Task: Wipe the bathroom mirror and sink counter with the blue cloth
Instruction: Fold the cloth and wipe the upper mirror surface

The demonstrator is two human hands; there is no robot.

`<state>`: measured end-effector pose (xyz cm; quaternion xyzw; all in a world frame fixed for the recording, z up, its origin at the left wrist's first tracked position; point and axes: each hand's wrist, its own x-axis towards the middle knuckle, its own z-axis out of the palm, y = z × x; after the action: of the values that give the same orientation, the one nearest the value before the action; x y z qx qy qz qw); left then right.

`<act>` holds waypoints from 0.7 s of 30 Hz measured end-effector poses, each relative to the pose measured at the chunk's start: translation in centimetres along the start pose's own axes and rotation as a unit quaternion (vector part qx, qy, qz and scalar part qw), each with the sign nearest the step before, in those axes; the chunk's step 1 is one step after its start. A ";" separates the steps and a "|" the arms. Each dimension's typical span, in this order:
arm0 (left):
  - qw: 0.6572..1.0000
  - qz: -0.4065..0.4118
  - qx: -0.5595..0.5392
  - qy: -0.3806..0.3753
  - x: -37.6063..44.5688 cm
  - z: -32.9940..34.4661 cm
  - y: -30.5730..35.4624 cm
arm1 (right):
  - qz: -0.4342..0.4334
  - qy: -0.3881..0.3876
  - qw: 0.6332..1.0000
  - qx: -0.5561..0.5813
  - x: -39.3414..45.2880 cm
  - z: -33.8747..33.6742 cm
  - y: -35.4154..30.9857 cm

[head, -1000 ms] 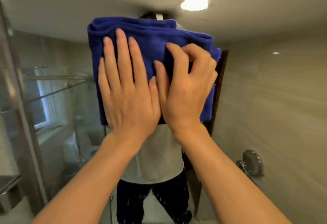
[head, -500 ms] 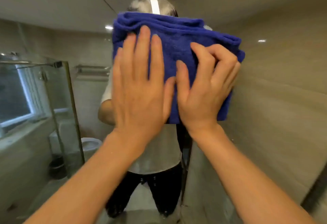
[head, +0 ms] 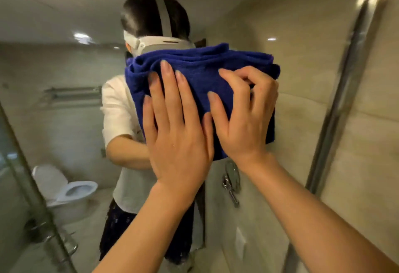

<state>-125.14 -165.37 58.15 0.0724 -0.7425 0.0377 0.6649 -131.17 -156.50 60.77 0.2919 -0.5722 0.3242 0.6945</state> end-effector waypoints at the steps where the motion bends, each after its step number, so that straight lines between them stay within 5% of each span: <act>1: 1.000 -0.002 -0.003 -0.001 0.0 0.7 1.9 | 0.000 -0.003 1.000 -0.004 0.0 -0.7 2.0; 9: 0.999 0.017 -0.038 -0.033 1.2 4.8 13.7 | 0.004 0.008 0.999 -0.038 1.1 -5.5 14.0; 21: 0.997 0.064 -0.021 -0.021 -0.2 3.8 10.9 | 0.048 0.033 0.998 -0.037 -1.1 -5.3 11.8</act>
<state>-130.61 -155.23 57.98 0.0114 -0.7599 0.0633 0.6469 -137.37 -145.19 59.22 0.2274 -0.5736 0.3454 0.7071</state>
